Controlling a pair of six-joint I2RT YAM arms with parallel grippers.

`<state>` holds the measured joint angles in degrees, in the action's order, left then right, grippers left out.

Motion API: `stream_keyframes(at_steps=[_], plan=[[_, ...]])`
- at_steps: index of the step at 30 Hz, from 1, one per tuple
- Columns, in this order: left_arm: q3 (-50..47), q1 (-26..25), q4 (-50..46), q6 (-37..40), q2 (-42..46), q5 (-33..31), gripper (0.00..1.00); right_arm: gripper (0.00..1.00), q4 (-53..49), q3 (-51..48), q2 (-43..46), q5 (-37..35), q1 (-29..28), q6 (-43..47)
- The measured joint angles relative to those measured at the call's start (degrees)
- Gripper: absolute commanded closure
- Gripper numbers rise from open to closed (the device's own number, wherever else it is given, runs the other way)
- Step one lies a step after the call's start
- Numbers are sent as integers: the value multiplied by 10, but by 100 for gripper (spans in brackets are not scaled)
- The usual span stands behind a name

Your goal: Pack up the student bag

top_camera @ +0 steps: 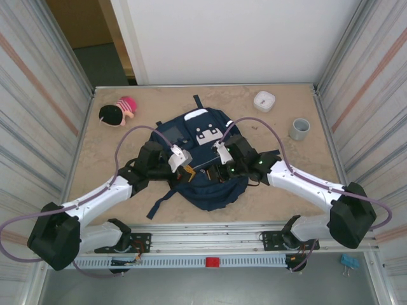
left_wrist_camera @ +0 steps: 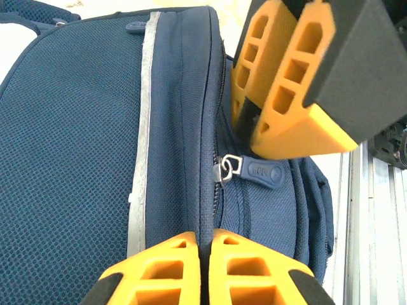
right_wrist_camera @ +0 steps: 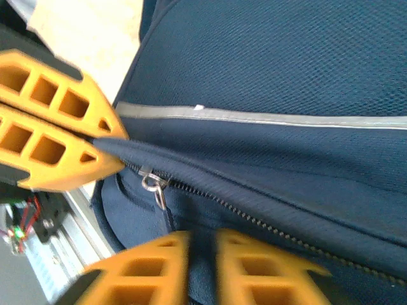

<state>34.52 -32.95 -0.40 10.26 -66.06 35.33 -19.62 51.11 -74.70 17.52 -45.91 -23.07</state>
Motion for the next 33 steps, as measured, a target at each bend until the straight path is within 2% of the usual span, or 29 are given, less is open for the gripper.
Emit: stream_keyframes(at_steps=[3,9,17,24,33], plan=[[0,0,0,0,0,0,93,61,1,0,-6,1,-11,3],[0,0,0,0,0,0,93,56,8,0,-12,5,-14,7],[0,0,0,0,0,0,93,54,-6,2,-1,11,-8,8],[0,0,0,0,0,0,93,52,5,1,23,80,25,-39],[2,0,0,0,0,0,93,52,15,5,-9,84,5,-79]])
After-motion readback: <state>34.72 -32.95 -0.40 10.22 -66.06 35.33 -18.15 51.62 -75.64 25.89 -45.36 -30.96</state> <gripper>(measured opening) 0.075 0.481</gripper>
